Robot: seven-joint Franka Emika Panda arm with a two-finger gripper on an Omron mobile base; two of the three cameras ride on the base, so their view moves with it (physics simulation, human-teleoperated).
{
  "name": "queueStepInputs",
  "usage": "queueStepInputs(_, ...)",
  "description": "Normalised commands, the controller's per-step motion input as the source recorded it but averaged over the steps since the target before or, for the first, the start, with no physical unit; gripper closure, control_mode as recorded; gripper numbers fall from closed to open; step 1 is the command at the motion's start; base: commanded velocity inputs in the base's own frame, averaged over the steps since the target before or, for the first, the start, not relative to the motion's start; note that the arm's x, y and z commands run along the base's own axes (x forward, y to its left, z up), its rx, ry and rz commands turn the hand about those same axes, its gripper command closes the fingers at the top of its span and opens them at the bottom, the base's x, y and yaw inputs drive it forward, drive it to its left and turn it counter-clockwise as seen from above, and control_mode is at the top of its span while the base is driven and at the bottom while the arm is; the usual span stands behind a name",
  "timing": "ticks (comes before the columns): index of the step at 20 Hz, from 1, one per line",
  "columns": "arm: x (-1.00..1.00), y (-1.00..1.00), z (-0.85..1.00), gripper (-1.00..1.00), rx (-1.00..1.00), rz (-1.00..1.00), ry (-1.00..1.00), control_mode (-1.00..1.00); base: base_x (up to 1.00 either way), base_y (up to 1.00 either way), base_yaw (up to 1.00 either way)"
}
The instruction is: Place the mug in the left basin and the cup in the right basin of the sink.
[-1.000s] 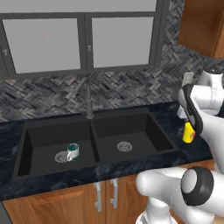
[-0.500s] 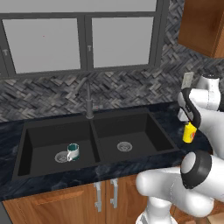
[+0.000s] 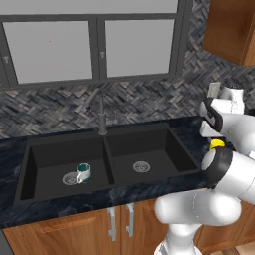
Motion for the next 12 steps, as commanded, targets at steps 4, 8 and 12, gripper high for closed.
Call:
queueStepInputs(4,0.22,-0.15,-0.19,-1.0,0.03,0.0,0.02,-1.0,0.0,0.0,0.0)
queueStepInputs(8,0.21,-0.1,-0.23,-1.0,0.03,0.0,0.03,-1.0,0.0,0.0,0.0)
queueStepInputs(12,0.25,-0.01,-0.22,-1.0,0.05,0.0,0.02,-1.0,0.0,0.0,0.0)
